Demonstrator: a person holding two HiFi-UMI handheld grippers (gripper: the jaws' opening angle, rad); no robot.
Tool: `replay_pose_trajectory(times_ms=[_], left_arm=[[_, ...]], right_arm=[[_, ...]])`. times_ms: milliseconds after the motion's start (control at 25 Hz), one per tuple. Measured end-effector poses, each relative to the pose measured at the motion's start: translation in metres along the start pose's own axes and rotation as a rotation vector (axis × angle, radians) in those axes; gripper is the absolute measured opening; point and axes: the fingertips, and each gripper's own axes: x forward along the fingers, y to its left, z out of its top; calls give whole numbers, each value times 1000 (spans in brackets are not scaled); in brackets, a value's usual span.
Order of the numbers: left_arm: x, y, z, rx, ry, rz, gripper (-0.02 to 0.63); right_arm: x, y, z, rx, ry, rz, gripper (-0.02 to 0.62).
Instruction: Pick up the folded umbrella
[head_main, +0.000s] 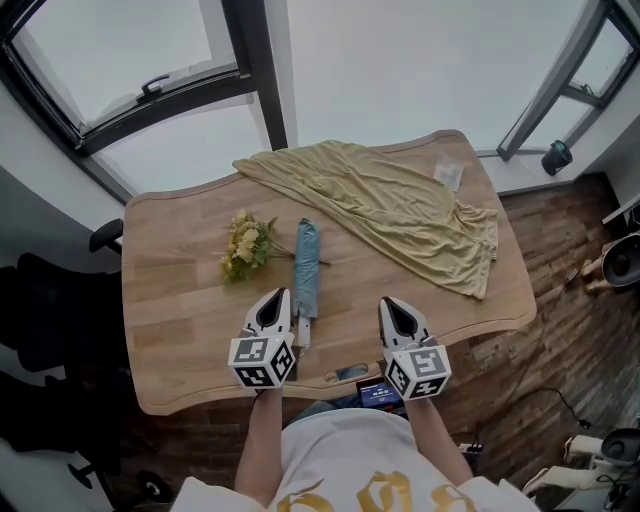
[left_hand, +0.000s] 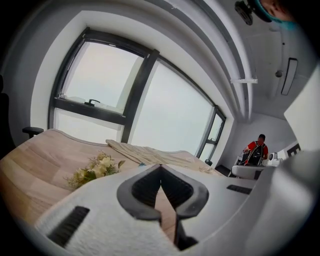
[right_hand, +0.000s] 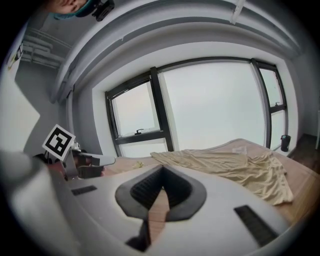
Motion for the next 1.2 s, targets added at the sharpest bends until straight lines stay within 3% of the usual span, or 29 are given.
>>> replay_pose_trajectory(times_ms=[640, 1200], left_arm=[[34, 20, -5, -6, 67, 13, 6], [74, 39, -44, 10, 240, 25, 6]], right_arm=[[49, -2, 2, -28, 31, 50, 11], [91, -16, -33, 8, 144, 63, 11]])
